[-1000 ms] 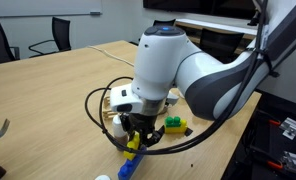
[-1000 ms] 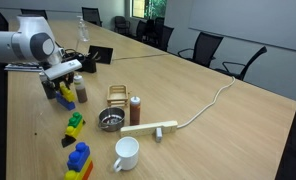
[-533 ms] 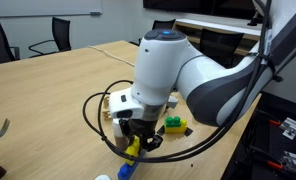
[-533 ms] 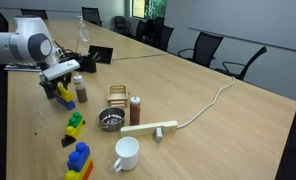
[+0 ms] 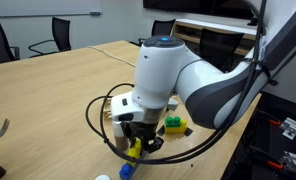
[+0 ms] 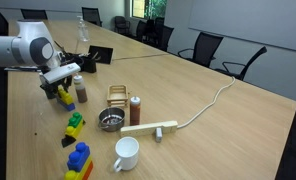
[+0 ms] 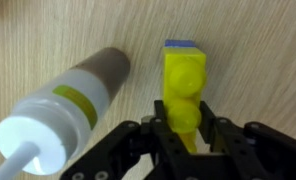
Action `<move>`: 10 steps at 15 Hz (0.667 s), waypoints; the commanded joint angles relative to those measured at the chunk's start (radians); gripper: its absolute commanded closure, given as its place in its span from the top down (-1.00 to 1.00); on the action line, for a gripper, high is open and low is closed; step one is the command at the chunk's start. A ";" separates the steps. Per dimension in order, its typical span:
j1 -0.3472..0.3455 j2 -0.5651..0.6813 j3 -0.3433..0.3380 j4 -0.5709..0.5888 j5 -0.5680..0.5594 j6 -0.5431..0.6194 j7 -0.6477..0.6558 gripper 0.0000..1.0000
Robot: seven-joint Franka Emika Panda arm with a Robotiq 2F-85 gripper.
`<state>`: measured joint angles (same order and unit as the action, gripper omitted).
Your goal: Take the yellow block and put it on the blue block
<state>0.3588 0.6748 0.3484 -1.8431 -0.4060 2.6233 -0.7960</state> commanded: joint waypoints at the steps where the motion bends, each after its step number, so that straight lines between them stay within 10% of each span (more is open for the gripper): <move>1: 0.006 0.022 -0.010 0.008 0.011 -0.005 0.004 -0.80; 10: -0.003 0.029 -0.009 -0.007 0.023 -0.015 0.010 -0.80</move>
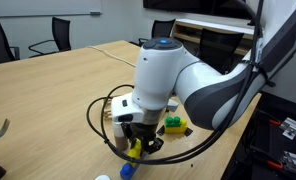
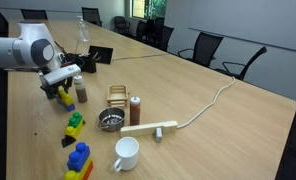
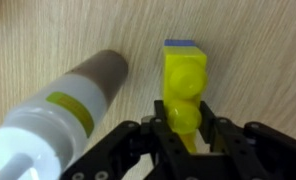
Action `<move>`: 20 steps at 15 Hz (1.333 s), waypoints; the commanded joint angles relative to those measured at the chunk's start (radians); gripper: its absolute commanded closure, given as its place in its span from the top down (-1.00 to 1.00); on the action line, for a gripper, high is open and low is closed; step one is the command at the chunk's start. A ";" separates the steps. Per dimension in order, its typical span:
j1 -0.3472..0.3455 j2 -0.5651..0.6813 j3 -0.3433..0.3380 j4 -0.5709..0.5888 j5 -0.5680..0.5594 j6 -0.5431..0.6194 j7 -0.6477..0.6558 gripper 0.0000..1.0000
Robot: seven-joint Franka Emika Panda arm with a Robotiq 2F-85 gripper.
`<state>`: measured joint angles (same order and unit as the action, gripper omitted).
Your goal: Take the yellow block and put it on the blue block
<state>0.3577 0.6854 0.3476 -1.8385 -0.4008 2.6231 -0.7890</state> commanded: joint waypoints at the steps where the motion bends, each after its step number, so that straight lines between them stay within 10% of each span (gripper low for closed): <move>1: -0.004 0.017 -0.007 -0.018 0.022 -0.015 0.005 -0.80; 11: -0.032 0.025 0.015 -0.035 0.097 0.007 0.008 -0.80; 14: -0.040 0.026 0.022 -0.036 0.120 0.006 0.003 -0.40; 15: -0.043 0.025 0.025 -0.037 0.128 0.007 0.002 0.18; 20: -0.081 0.055 0.054 -0.065 0.176 0.010 -0.004 0.78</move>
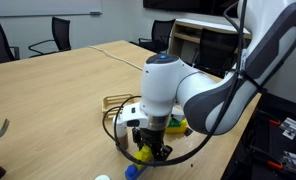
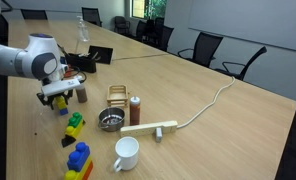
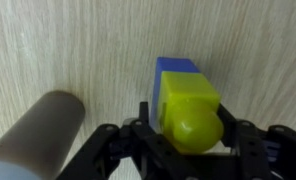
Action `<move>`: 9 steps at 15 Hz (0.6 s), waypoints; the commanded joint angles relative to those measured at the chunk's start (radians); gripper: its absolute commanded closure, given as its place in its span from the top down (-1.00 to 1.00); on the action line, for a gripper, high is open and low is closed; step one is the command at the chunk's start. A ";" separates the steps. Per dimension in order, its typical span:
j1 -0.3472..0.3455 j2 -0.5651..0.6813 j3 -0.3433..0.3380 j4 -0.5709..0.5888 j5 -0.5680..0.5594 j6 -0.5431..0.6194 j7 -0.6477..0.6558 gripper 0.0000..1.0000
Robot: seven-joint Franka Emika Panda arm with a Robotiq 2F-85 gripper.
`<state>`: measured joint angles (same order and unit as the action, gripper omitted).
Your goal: Take the yellow block and put it on the blue block
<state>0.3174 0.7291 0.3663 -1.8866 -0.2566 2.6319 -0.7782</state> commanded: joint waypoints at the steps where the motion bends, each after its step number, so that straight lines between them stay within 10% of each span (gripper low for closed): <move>1: -0.049 0.009 0.042 -0.020 0.041 0.004 -0.016 0.94; 9: -0.045 -0.032 0.025 -0.035 0.026 0.045 0.014 1.00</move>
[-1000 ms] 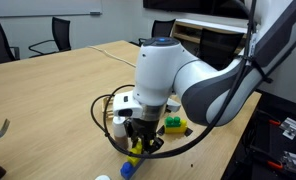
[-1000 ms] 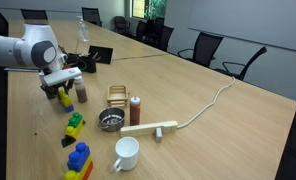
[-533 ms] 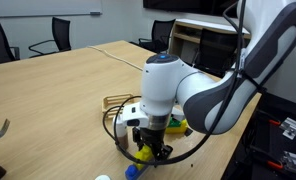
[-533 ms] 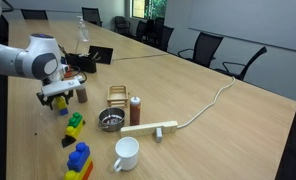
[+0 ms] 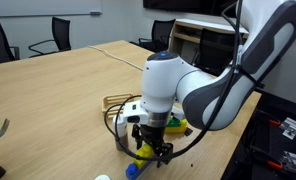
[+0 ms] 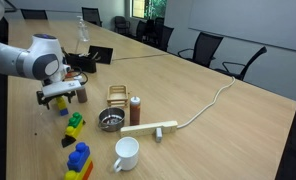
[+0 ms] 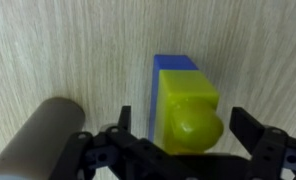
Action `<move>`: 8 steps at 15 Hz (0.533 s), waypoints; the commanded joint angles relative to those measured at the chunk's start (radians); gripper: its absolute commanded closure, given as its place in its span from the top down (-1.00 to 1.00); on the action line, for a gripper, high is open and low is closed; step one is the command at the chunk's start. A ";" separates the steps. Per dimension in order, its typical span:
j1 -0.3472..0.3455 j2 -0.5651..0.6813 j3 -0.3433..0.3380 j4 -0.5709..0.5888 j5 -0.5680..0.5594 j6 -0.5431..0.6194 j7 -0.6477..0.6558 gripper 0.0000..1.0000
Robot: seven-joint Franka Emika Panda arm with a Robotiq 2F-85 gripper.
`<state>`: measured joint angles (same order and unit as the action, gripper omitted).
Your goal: Take the yellow block and put it on the blue block
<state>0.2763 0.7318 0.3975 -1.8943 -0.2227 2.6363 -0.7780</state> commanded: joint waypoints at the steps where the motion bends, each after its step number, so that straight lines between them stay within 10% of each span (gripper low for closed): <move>1: -0.001 -0.044 -0.012 -0.030 -0.013 0.058 0.021 1.00; 8: -0.013 -0.171 -0.005 -0.060 0.025 0.024 0.131 1.00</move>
<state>0.2725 0.6237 0.3887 -1.9058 -0.2238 2.6971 -0.6929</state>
